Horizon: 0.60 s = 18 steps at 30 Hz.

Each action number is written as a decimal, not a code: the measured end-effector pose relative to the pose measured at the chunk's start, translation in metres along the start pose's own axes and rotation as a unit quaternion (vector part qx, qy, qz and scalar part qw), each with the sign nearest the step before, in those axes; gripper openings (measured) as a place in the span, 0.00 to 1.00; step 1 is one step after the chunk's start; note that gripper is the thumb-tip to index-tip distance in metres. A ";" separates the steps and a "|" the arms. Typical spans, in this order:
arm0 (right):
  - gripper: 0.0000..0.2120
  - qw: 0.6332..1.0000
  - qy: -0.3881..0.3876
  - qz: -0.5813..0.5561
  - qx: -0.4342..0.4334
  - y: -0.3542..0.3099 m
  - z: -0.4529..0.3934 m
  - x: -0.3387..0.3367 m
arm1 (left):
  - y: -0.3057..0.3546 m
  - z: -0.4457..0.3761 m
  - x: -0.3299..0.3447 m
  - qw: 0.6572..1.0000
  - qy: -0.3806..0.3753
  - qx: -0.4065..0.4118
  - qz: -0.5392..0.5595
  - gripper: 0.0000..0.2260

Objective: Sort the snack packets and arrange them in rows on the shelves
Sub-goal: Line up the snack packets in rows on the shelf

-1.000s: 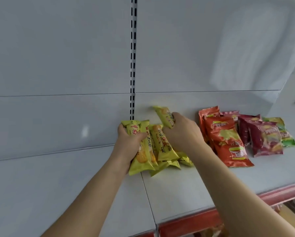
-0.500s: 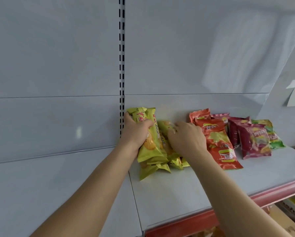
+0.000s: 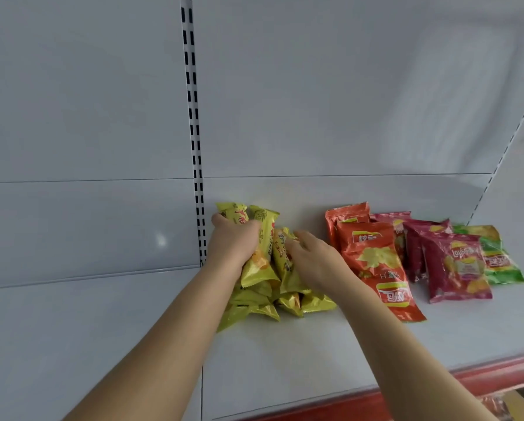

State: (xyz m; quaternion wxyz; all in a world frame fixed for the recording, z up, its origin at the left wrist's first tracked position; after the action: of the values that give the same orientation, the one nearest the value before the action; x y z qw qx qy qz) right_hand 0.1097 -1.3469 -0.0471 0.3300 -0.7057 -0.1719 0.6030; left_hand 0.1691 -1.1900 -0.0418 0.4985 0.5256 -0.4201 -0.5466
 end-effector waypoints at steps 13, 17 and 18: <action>0.20 0.999 -0.037 0.001 0.001 -0.005 -0.009 0.015 | -0.016 0.004 0.000 0.994 0.002 -0.056 0.089 0.22; 0.21 0.997 0.048 -0.057 -0.034 -0.009 -0.003 -0.014 | -0.003 0.002 -0.009 0.997 0.017 0.016 0.073 0.12; 0.21 0.992 0.068 -0.076 -0.068 -0.015 0.001 -0.021 | 0.003 0.004 -0.008 0.996 0.019 0.038 0.072 0.14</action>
State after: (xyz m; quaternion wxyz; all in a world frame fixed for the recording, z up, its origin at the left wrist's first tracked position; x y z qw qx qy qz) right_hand 0.1062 -1.3491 -0.0222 0.3373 -0.7503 -0.2432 0.5139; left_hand 0.1647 -1.1825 -0.0369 0.5241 0.5230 -0.4678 -0.4827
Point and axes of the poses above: each hand's wrist, its own z-axis away from the middle knuckle, its own x-axis out of the palm, y = z × x, the point moved 6 cm from there along -z, towards the middle knuckle, and after that the axes turned 1 degree about -y, right-handed, at the moved point
